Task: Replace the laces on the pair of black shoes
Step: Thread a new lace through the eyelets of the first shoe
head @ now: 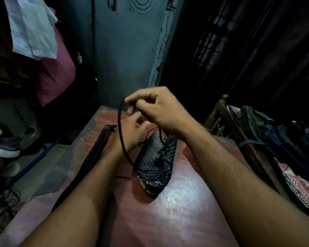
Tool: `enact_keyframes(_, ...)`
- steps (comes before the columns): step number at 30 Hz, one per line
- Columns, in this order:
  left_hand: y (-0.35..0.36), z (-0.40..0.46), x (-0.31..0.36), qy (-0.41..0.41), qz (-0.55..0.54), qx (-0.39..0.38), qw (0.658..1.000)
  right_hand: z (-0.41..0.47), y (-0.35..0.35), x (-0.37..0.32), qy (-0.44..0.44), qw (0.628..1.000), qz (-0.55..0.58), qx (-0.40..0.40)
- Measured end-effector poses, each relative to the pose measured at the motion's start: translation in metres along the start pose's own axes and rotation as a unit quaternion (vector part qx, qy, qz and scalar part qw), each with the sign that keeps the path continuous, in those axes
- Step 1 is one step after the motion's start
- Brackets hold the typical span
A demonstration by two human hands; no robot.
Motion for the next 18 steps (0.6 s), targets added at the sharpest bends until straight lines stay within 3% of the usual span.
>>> enact_keyframes(3,-0.035,0.004,-0.014,-0.099,-0.196,0.059,0.974,-0.003,-0.003,0.022,0.028,0.973,-0.216,-0.072)
enact_keyframes(5,-0.05,-0.008,0.003,-0.061,-0.348,0.041,0.935,-0.009,-0.013,0.035,0.045,0.959,-0.271,-0.076)
enact_keyframes(7,-0.058,-0.027,0.04,0.036,-0.401,-0.022,0.915,-0.014,-0.029,0.044,0.056,0.961,-0.266,-0.04)
enact_keyframes(9,-0.041,-0.027,0.046,0.127,-0.319,-0.069,0.936,-0.018,-0.045,0.049,0.061,0.967,-0.247,0.006)
enact_keyframes(13,-0.001,0.001,0.008,0.142,-0.104,-0.012,0.984,-0.032,-0.061,0.047,0.055,0.983,-0.162,0.059)
enact_keyframes(16,-0.003,-0.005,0.015,0.202,0.012,0.035,0.979,-0.05,-0.056,0.042,0.056,0.992,-0.071,0.086)
enact_keyframes(18,-0.003,-0.003,0.01,0.198,0.065,0.05,0.977,-0.064,-0.047,0.043,0.064,0.993,0.005,0.096)
Point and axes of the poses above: each hand's wrist, its own z-axis towards the middle knuckle, its own y-axis out of the palm, x = y × z, the point moved 6 cm from there along z, towards the middle knuckle, and after that the axes turned 8 degrees about z, right-handed, at the moved point
